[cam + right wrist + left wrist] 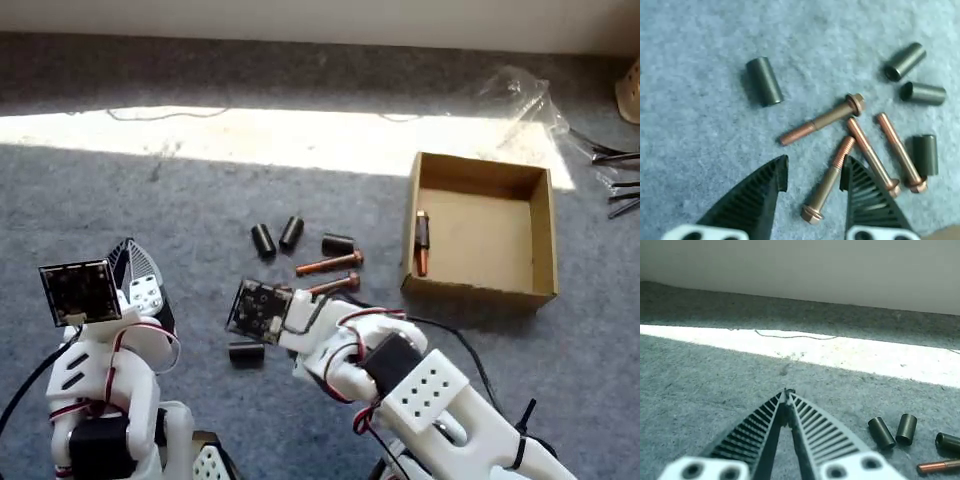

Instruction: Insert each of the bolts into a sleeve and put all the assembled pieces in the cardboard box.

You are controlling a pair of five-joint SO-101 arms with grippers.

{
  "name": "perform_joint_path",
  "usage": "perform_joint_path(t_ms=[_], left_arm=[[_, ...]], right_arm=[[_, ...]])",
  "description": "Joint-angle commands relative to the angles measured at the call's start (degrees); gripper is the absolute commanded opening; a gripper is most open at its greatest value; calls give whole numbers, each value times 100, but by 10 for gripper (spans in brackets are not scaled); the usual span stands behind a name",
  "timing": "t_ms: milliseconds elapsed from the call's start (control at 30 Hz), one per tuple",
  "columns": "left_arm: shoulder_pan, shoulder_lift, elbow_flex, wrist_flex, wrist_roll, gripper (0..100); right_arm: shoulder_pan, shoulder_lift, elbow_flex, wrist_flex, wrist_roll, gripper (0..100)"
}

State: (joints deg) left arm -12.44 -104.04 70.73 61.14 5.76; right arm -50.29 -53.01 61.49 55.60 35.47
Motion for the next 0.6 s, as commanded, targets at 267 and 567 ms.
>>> perform_joint_path(t_ms=[267, 567], left_arm=[[-75, 4, -321, 53, -26, 5], [-558, 4, -330, 18, -9, 5]], right_arm=[[-602, 1042, -4, -787, 290, 159], [-611, 2229, -567, -1033, 571, 159]])
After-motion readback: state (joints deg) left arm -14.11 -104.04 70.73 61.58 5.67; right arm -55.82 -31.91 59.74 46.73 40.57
